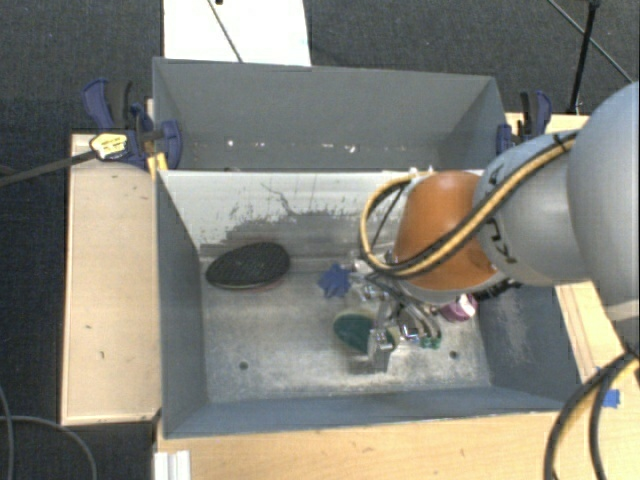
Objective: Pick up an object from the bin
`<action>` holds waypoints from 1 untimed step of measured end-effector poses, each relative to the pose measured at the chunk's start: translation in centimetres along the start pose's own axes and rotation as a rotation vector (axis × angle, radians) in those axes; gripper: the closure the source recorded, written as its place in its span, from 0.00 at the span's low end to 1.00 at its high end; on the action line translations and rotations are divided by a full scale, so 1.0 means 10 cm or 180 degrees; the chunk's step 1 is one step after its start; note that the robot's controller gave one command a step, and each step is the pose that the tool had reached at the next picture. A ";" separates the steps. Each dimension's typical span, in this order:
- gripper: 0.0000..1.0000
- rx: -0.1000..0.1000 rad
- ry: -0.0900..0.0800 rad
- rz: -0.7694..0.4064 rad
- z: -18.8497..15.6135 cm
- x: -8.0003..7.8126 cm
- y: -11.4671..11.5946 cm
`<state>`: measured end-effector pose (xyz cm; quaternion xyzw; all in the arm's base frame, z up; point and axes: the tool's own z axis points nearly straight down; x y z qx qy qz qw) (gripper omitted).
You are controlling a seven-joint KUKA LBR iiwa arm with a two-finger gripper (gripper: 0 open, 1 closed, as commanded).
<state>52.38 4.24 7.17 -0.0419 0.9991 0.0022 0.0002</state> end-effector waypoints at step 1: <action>1.00 0.0014 -0.0001 0.0003 0.00 0.00 -0.05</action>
Offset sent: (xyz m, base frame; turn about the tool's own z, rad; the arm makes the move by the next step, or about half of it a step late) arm 0.0000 0.0000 0.0000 0.0000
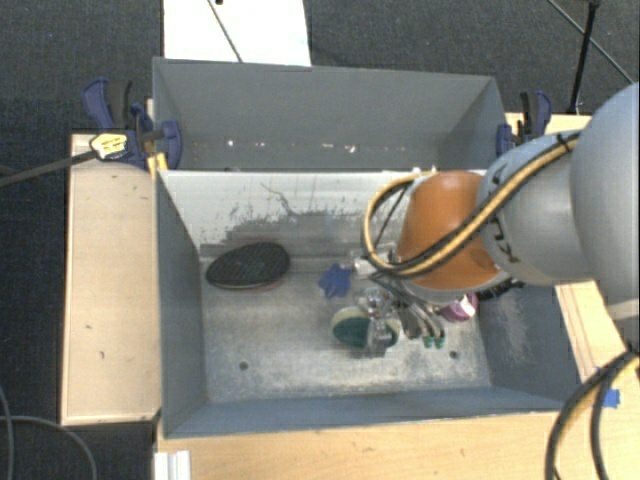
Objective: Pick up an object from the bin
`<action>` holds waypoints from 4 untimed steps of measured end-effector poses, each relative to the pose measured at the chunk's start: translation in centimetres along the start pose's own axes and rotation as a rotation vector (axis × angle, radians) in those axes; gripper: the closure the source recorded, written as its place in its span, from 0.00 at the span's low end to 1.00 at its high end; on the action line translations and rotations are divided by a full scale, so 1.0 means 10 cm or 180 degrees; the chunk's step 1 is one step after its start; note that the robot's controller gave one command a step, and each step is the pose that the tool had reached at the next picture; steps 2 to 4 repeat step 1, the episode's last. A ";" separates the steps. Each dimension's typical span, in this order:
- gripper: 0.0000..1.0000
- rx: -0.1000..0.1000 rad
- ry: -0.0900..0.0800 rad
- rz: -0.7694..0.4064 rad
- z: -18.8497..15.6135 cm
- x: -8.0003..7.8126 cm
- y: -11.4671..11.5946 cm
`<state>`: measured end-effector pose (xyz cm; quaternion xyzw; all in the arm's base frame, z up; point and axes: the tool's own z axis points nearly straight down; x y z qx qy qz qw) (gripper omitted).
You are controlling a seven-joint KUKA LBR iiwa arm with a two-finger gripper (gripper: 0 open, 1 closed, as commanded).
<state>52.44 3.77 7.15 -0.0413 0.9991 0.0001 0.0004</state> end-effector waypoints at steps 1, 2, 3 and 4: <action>1.00 0.0005 -0.0033 -0.0177 -1.36 -0.01 -0.20; 1.00 0.0005 -0.0033 -0.0177 -1.36 -0.01 -0.20; 1.00 0.0005 -0.0033 -0.0177 -1.36 -0.01 -0.20; 1.00 0.0005 -0.0033 -0.0177 -1.36 -0.01 -0.20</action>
Offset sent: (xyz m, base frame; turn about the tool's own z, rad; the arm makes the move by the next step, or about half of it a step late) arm -0.0003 -0.0185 0.1309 -0.0579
